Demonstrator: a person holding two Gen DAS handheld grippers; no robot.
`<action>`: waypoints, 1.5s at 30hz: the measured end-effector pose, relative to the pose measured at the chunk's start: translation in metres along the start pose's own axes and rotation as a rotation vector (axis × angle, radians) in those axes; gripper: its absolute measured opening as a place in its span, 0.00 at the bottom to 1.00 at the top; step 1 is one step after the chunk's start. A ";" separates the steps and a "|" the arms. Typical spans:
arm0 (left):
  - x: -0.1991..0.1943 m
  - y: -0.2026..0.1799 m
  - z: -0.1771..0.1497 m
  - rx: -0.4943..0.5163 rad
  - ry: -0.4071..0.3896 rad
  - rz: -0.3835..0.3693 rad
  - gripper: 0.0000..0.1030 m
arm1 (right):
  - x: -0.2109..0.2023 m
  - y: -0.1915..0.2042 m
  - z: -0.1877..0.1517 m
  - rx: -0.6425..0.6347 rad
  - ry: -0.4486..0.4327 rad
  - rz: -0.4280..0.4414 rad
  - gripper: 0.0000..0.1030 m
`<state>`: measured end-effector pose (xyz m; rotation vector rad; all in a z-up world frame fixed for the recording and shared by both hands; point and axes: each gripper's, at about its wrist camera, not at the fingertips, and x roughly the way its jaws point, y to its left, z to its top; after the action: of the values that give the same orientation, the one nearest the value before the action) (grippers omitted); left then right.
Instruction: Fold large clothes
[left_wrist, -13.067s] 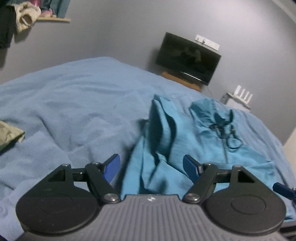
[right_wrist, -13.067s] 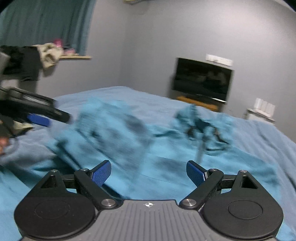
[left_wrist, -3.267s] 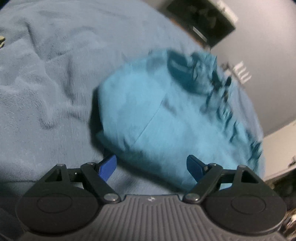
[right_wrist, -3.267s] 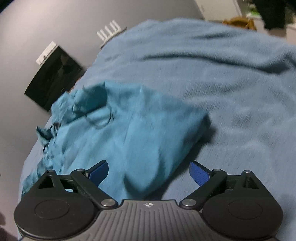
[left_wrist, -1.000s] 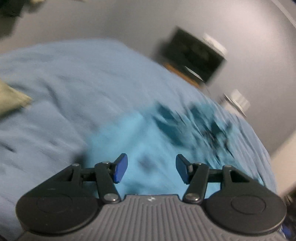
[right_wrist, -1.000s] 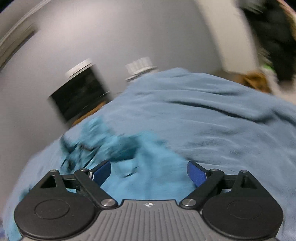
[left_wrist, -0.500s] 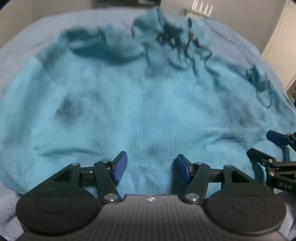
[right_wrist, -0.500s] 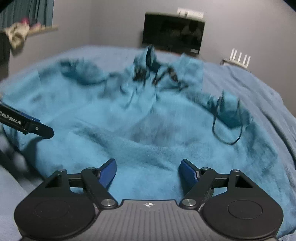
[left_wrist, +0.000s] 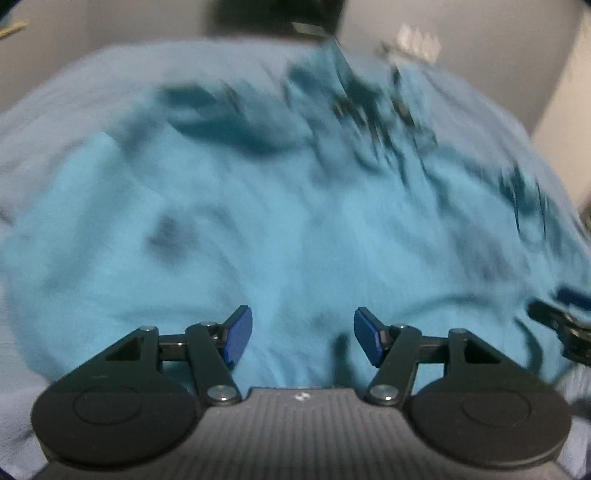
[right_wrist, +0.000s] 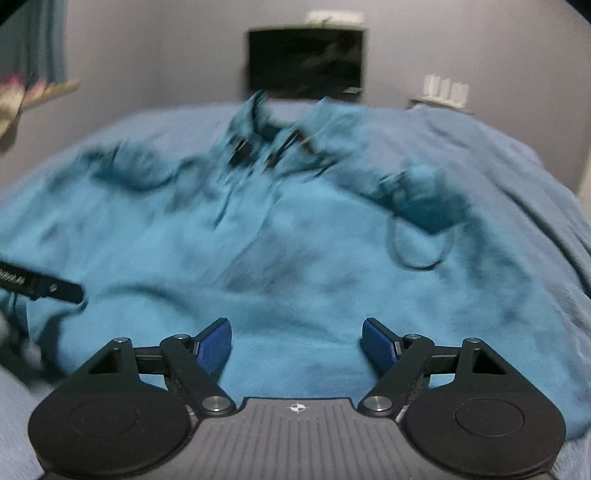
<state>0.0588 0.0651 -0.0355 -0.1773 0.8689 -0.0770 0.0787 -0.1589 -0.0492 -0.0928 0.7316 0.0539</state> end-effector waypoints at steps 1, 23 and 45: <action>-0.007 0.006 0.003 -0.025 -0.032 0.018 0.61 | -0.005 -0.006 0.001 0.032 -0.014 -0.016 0.78; -0.010 -0.004 0.063 -0.104 -0.163 0.041 0.79 | -0.006 -0.080 0.020 0.345 -0.150 -0.087 0.83; 0.108 -0.041 0.054 0.180 -0.105 0.018 0.80 | 0.188 -0.080 0.216 0.236 -0.195 0.078 0.71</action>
<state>0.1701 0.0166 -0.0751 -0.0045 0.7545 -0.1276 0.3685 -0.2128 -0.0101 0.1644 0.5423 0.0505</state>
